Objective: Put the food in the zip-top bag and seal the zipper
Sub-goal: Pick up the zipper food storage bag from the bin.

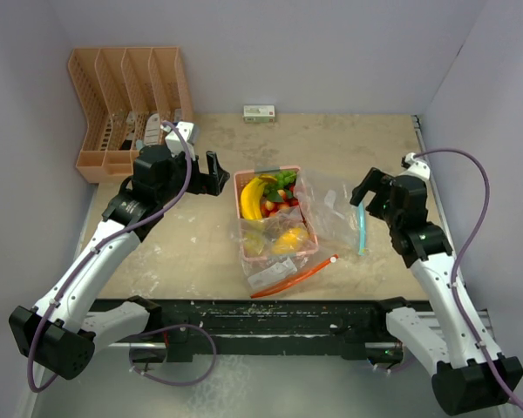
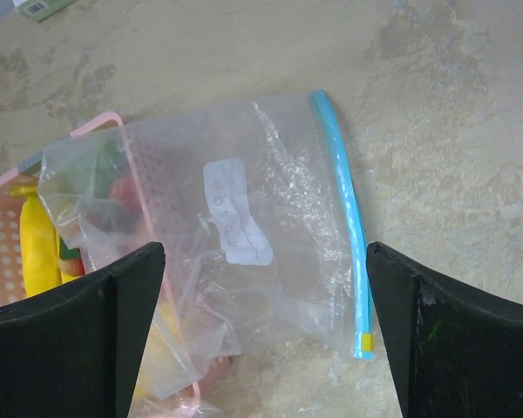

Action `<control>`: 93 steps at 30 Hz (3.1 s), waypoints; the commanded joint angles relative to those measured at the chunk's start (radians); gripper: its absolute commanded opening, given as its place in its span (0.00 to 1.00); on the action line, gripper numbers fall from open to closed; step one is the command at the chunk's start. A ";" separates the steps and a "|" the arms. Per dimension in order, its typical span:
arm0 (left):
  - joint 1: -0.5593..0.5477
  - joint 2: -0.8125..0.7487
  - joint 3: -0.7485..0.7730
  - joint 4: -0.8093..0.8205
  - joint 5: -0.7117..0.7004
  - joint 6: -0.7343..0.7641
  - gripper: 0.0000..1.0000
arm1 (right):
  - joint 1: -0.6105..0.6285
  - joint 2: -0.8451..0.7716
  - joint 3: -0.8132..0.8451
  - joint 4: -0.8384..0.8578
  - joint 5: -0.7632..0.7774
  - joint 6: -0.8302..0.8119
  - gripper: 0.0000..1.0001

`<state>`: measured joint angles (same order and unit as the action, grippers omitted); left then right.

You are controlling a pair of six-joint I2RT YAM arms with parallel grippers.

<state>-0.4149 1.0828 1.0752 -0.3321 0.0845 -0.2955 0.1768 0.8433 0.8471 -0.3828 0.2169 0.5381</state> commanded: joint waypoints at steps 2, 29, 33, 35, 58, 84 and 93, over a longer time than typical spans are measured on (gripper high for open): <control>-0.001 0.001 0.016 0.006 0.003 0.000 0.99 | 0.001 0.041 -0.031 -0.017 0.040 0.038 0.99; -0.001 -0.026 0.013 -0.003 0.004 0.014 0.99 | -0.178 0.416 -0.177 0.248 -0.167 0.110 0.83; -0.002 -0.030 0.011 -0.004 0.001 0.015 0.99 | -0.178 0.448 -0.190 0.273 -0.169 0.121 0.83; -0.002 -0.031 0.012 -0.004 0.001 0.016 0.99 | -0.178 0.478 -0.184 0.281 -0.178 0.122 0.82; -0.002 -0.034 0.011 -0.010 -0.006 0.022 0.99 | -0.178 0.288 -0.182 0.141 0.222 0.267 0.00; -0.001 -0.037 0.010 -0.011 0.003 0.012 0.99 | -0.172 -0.070 -0.246 0.174 -0.183 0.083 0.74; -0.002 -0.032 0.010 -0.006 0.005 0.007 0.99 | -0.168 -0.233 -0.291 0.248 -0.742 -0.148 1.00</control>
<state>-0.4149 1.0664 1.0752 -0.3649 0.0788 -0.2928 0.0051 0.6338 0.5793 -0.1638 -0.2859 0.5079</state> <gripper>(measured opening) 0.992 0.995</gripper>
